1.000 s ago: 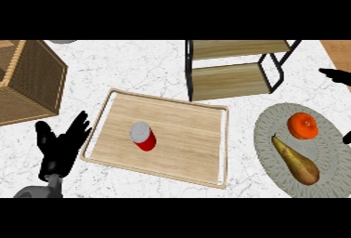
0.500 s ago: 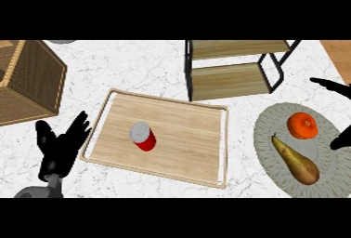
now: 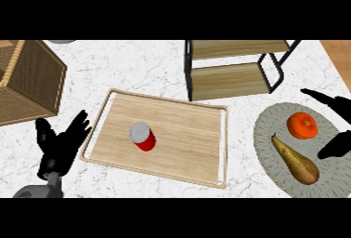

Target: Pick the squash from the placemat and place it in the tiered shelf

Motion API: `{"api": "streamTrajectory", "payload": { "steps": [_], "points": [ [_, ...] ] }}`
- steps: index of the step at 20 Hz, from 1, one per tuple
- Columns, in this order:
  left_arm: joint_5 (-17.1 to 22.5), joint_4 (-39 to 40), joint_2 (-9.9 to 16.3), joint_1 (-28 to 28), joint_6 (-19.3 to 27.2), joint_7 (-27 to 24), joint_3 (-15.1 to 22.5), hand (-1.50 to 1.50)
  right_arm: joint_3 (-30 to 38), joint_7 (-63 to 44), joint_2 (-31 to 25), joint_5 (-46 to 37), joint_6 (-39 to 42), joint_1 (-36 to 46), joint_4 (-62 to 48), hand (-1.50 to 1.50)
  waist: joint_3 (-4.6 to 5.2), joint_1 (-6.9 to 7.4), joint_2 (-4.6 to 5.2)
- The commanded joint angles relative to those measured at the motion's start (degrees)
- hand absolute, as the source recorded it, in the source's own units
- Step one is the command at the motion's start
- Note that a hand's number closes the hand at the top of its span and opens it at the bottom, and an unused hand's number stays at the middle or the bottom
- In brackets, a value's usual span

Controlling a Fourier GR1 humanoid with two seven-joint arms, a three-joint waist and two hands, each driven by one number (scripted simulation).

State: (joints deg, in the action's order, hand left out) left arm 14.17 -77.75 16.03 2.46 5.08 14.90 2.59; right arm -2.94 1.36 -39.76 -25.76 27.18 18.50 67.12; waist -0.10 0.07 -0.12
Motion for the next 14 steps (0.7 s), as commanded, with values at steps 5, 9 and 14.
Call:
{"api": "streamTrajectory", "payload": {
  "steps": [5,9,14],
  "points": [
    [-2.5,2.1,-2.3,1.0,-0.7,0.1,-1.2,0.0,1.5,2.7,3.5,-8.8,-3.7,5.0,-9.7,-1.5,0.09,0.28,0.19],
    [-3.2,7.4,-2.9,4.0,-2.6,-2.6,-2.1,0.0,1.3,5.9,4.6,-12.5,-7.8,7.7,-15.9,-1.5,0.1,0.26,0.29],
    [-3.6,8.3,-3.4,3.1,-3.2,-4.3,-3.8,0.0,2.1,9.6,8.5,-14.5,-12.5,8.4,-20.2,-1.5,0.1,0.22,0.28]
  ]
}}
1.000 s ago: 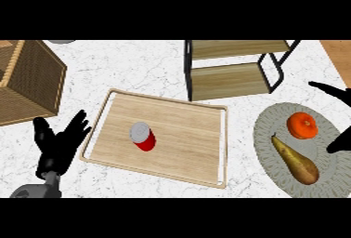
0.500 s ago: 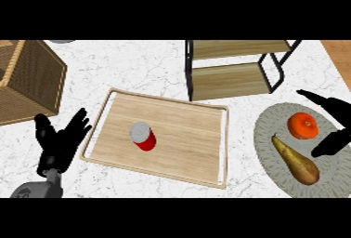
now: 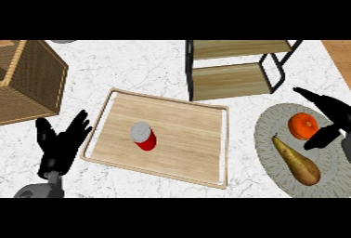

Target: Pick the squash from the placemat and place it in the tiered shelf

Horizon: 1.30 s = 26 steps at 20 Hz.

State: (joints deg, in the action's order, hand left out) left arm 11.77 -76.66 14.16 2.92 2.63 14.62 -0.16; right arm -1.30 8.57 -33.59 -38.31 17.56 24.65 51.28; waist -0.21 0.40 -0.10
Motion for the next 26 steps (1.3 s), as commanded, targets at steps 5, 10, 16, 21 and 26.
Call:
{"api": "streamTrajectory", "payload": {
  "steps": [5,10,16,21,26],
  "points": [
    [0.6,-2.2,0.8,-0.9,-2.5,3.9,-2.6,0.0,2.3,4.5,4.8,-2.6,-5.4,1.7,-6.3,-1.5,0.19,-0.01,0.15],
    [-1.6,-3.8,-2.0,-8.1,-2.9,-2.4,-0.8,0.0,2.1,8.7,4.0,-4.8,-4.4,5.3,-13.1,-1.5,0.19,0.4,0.18],
    [-3.2,-2.1,-3.1,-0.2,0.8,4.0,-0.7,0.0,-3.4,19.9,3.3,-10.8,-6.0,4.0,-17.6,1.5,0.16,0.21,0.27],
    [-3.0,3.5,-1.9,0.6,-2.6,-1.4,-3.1,0.0,-2.3,19.1,6.2,-9.3,-5.5,2.2,-12.2,1.5,0.21,-0.29,0.16],
    [-2.9,-4.9,-2.1,-2.1,-0.2,5.3,-2.2,0.0,-4.3,7.1,14.1,-6.1,-0.9,-2.4,7.6,1.5,0.31,-1.34,-0.57]
  ]
}}
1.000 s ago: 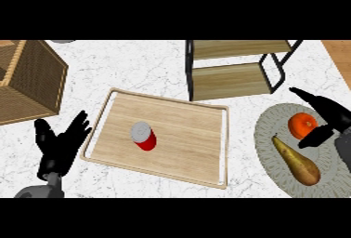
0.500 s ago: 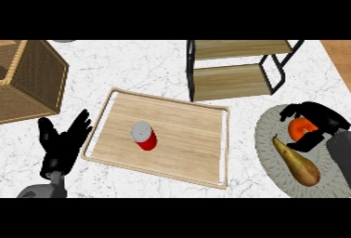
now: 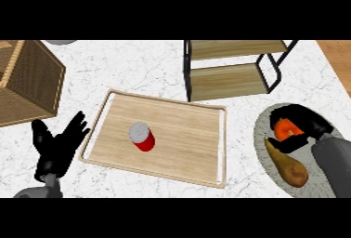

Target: Pick the squash from the placemat and place it in the tiered shelf

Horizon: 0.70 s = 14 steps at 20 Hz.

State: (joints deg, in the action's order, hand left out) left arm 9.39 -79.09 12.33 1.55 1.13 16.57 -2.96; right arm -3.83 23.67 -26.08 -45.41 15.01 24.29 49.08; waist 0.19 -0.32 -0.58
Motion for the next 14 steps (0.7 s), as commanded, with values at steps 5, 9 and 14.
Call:
{"api": "streamTrajectory", "payload": {
  "steps": [5,9,14],
  "points": [
    [0.0,2.7,-0.1,-0.1,-0.1,-0.5,-0.8,0.0,-9.2,-28.1,24.3,-2.8,0.2,-0.2,18.6,1.5,0.04,-1.07,-0.22],
    [0.0,1.7,0.6,0.6,-0.3,1.7,-1.0,0.0,-13.8,-36.2,25.7,1.7,-3.2,-0.4,32.6,1.5,-0.04,-1.35,-0.51],
    [0.9,1.4,0.5,-3.5,-1.7,-2.0,-2.9,0.0,-12.5,-48.3,25.9,0.7,-0.2,0.6,51.5,1.5,0.01,-1.97,-0.87]
  ]
}}
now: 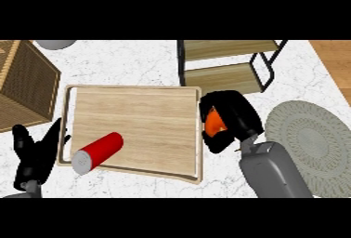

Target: Pick the squash from the placemat and place it in the tiered shelf

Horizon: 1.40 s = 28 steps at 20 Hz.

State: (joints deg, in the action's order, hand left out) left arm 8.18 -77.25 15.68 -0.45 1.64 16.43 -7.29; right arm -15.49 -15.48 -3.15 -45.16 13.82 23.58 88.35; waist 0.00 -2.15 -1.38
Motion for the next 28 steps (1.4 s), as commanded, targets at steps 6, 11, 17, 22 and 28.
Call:
{"api": "streamTrajectory", "payload": {
  "steps": [6,11,17,22,28],
  "points": [
    [1.2,0.0,-1.1,2.1,-2.9,0.4,1.2,0.0,0.0,-29.9,3.1,1.7,8.5,5.7,31.6,1.5,0.09,0.76,0.74],
    [0.1,-3.2,-4.9,0.2,-1.3,0.5,4.2,0.0,11.2,-42.7,3.1,6.5,18.6,23.0,34.2,1.5,0.08,1.74,0.85],
    [-0.5,-1.1,-4.6,0.5,-2.4,-0.9,3.9,0.0,21.8,-44.5,-1.2,10.6,18.5,36.4,22.3,1.5,0.06,2.37,1.18],
    [0.0,3.3,-4.1,4.4,-2.9,-1.8,2.0,0.0,27.5,-38.4,-6.6,11.7,14.9,42.2,10.8,1.5,0.07,2.39,1.46],
    [1.0,-3.1,-3.4,4.6,-2.7,4.4,2.3,0.0,28.4,-31.3,-12.0,10.6,13.2,47.0,-2.5,1.5,0.02,3.07,1.44]
  ]
}}
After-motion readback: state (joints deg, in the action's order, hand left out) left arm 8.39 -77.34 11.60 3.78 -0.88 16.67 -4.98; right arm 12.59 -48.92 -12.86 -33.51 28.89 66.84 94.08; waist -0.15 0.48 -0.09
